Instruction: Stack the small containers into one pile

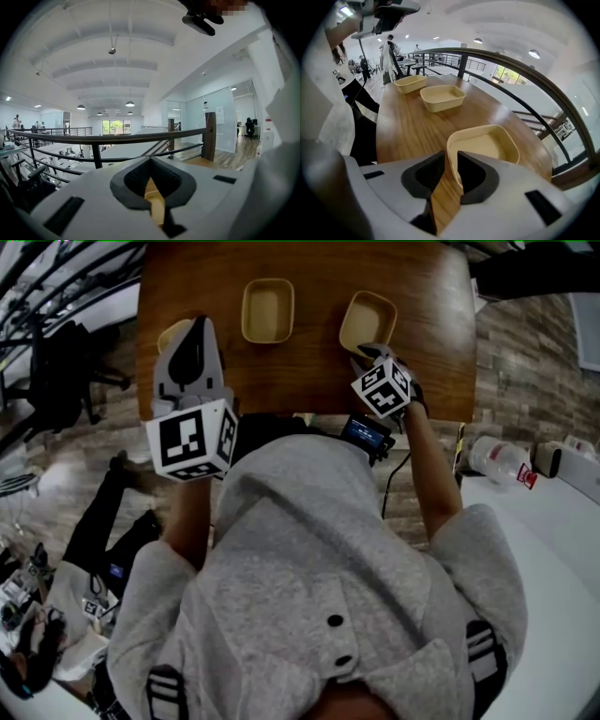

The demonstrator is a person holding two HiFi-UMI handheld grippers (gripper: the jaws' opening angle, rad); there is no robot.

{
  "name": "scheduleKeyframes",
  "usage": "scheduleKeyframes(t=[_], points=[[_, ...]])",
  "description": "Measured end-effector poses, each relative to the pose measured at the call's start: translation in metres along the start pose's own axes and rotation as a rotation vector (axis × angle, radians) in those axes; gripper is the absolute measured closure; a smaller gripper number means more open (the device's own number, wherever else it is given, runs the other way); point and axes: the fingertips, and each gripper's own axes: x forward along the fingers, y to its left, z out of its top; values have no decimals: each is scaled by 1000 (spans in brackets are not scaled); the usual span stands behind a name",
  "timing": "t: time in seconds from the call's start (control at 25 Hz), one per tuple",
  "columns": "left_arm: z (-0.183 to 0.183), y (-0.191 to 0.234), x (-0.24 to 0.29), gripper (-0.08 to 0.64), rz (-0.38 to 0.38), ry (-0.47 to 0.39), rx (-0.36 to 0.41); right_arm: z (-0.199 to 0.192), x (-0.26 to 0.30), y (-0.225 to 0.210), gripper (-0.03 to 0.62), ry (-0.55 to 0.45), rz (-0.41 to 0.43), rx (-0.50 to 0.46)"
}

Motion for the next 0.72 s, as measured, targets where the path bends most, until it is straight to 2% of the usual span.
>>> scheduleKeyframes(t=[0.4, 0.72], points=[[1, 2, -11, 549, 45, -6, 1, -7, 19, -6, 561, 64, -35, -151], [-11, 16, -16, 549, 50, 8, -24, 3, 15, -7, 566, 66, -47, -209]])
